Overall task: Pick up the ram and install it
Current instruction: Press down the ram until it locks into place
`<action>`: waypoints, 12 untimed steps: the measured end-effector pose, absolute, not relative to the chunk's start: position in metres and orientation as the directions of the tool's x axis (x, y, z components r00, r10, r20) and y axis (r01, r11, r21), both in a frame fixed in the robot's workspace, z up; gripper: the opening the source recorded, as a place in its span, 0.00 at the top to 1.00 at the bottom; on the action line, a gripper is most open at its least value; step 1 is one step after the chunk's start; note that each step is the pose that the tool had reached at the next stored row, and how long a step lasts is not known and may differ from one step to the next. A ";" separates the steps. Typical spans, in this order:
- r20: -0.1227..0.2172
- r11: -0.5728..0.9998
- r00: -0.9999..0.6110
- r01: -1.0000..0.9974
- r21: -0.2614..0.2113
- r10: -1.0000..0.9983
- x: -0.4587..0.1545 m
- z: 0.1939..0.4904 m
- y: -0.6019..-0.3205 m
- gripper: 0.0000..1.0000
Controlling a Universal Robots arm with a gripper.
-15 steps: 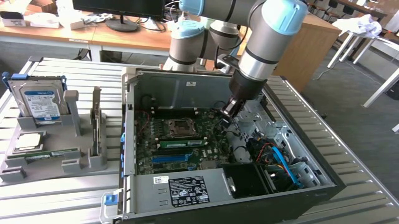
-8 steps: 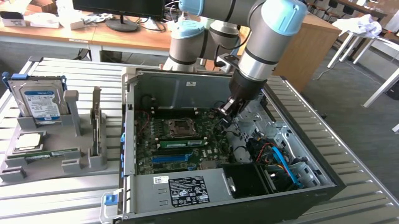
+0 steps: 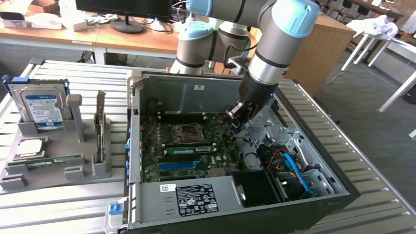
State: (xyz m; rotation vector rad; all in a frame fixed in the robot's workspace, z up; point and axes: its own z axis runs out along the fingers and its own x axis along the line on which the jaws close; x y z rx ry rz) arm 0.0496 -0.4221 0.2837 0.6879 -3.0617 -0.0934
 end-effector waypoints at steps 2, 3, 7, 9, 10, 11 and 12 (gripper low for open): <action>-0.011 0.916 -0.918 -0.397 0.058 -0.397 0.050 0.283 -0.422 0.89; -0.011 0.923 -0.924 -0.381 0.059 -0.381 0.050 0.283 -0.422 0.89; -0.011 0.947 -0.949 -0.316 0.059 -0.315 0.050 0.283 -0.422 0.89; -0.011 0.957 -0.959 -0.283 0.059 -0.283 0.050 0.283 -0.422 0.89; -0.011 0.962 -0.964 -0.266 0.059 -0.266 0.050 0.283 -0.422 0.89; -0.011 0.967 -0.969 -0.249 0.059 -0.249 0.050 0.282 -0.422 0.89; -0.011 0.971 -0.973 -0.232 0.059 -0.232 0.050 0.282 -0.422 0.89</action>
